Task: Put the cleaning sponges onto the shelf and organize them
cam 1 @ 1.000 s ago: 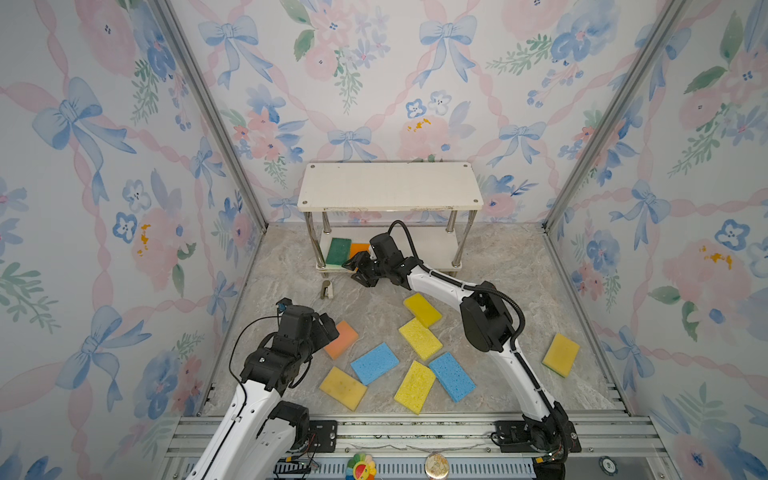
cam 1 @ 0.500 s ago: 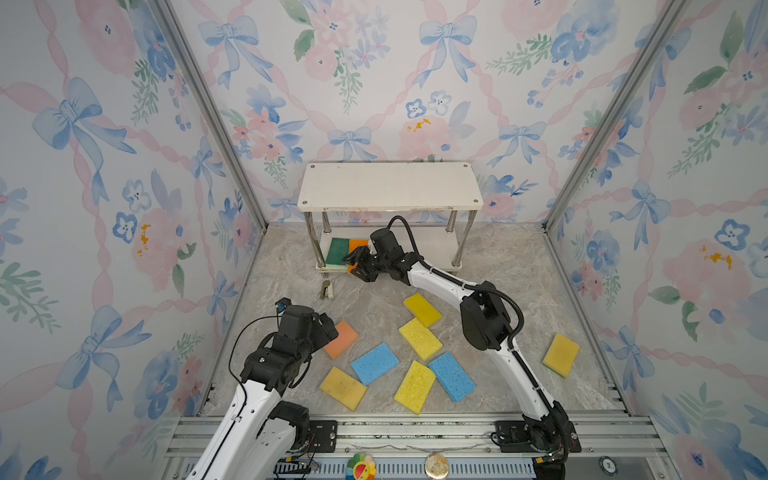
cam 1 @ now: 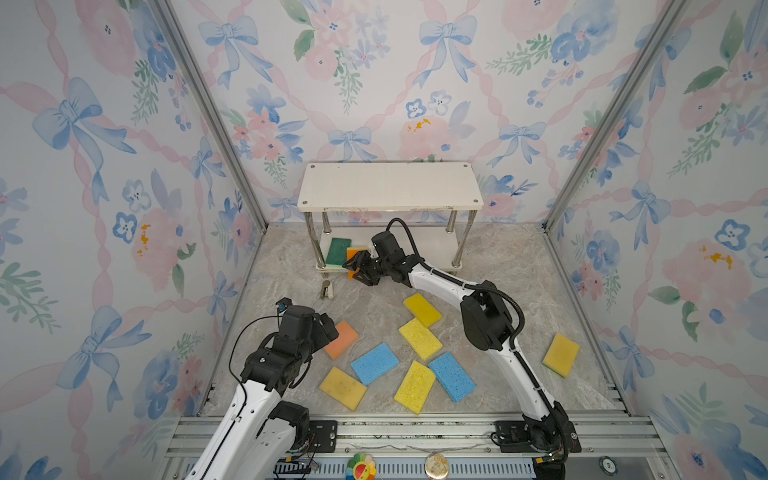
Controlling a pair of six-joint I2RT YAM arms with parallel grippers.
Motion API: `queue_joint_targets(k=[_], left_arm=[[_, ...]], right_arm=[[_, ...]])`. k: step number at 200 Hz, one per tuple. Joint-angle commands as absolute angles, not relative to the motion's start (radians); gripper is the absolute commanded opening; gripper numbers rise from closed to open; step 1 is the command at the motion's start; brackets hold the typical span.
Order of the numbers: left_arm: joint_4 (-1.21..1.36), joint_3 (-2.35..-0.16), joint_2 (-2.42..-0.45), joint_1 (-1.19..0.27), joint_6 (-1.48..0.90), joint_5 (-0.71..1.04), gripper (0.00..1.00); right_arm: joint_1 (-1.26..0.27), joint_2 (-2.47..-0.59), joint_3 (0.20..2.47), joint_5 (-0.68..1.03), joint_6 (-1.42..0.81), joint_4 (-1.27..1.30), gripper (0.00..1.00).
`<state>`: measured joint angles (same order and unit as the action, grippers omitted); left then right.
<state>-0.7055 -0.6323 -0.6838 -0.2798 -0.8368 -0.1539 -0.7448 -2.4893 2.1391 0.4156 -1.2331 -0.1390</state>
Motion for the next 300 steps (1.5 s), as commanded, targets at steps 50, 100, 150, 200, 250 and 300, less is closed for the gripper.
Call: queue_joint_targets(k=[50, 100, 150, 200, 250, 300], left_arm=[[-0.724, -0.64, -0.678, -0.286, -0.824, -0.161, 0.98], [-0.724, -0.635, -0.671, -0.28, -0.824, -0.154, 0.98], [-0.723, -0.631, -0.679, -0.28, -0.833, -0.147, 0.98], [-0.723, -0.637, -0.695, -0.285, -0.824, -0.136, 0.98], [-0.725, -0.639, -0.695, -0.285, -0.814, -0.125, 0.98], [-0.73, -0.646, -0.696, -0.282, -0.792, -0.117, 0.98]], right_arm=[[-0.679, -2.496, 2.222, 0.441, -1.212, -0.144, 0.59], [-0.689, -2.283, 2.017, 0.357, -0.974, -0.312, 0.59], [-0.709, -2.181, 1.764, 0.346, -0.827, -0.271, 0.58], [-0.732, -2.23, 1.751, 0.407, -0.747, -0.164, 0.57], [-0.742, -2.298, 1.78, 0.386, -0.753, -0.138, 0.54], [-0.741, -2.34, 1.8, 0.369, -0.753, -0.124, 0.52]])
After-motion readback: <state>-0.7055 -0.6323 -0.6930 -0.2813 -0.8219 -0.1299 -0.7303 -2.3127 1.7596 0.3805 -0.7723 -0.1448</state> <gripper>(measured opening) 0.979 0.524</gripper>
